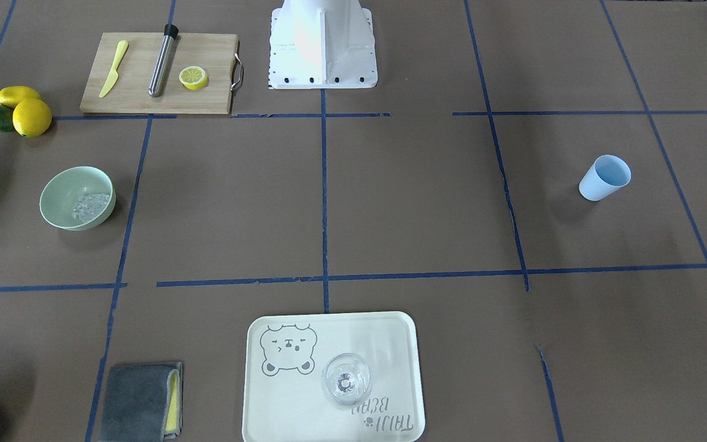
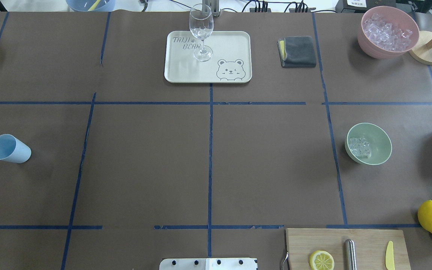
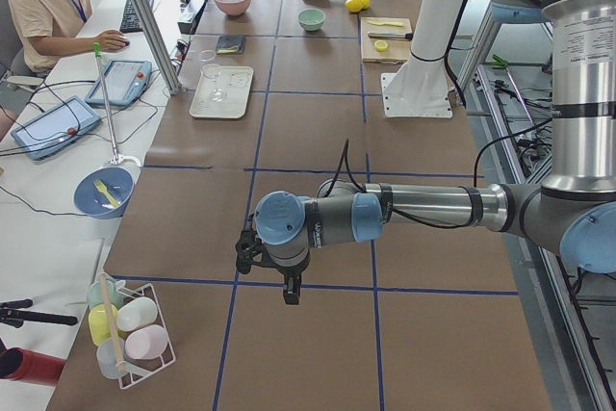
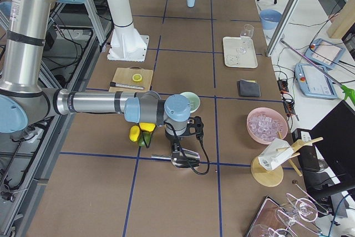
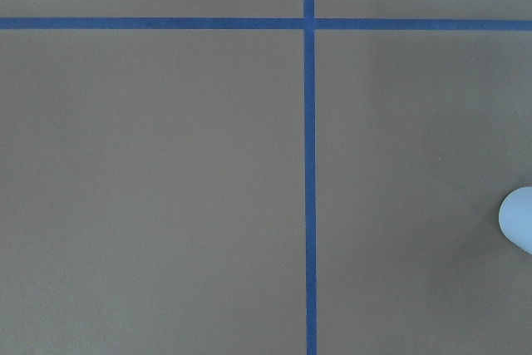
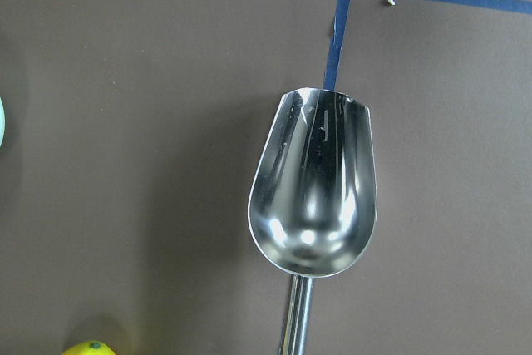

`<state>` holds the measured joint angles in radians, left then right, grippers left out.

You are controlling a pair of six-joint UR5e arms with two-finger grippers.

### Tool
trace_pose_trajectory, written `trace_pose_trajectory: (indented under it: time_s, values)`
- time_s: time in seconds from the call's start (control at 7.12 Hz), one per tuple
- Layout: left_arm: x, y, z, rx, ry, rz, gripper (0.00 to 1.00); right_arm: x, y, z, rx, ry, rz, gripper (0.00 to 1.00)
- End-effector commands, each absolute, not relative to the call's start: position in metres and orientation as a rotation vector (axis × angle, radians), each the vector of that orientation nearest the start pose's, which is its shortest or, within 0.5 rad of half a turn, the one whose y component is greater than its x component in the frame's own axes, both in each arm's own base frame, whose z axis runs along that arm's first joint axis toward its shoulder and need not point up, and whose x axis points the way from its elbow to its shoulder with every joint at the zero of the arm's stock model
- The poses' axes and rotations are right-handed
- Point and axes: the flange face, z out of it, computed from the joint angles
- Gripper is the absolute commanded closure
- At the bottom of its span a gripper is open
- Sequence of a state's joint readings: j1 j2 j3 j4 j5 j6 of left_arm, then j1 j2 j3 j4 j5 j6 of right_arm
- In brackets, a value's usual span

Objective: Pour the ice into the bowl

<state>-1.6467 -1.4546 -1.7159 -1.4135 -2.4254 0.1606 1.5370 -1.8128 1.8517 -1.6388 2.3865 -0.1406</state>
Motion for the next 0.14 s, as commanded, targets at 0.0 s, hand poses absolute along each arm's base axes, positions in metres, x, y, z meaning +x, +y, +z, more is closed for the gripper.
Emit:
trace_pose_trajectory:
  time_s: [0.0]
  values:
    - [-0.0927, -0.4402, 0.6402, 0.003, 0.852, 0.035, 0.00, 0.0518, -0.3972, 0.6285, 0.025, -0.754, -0.155, 0.00]
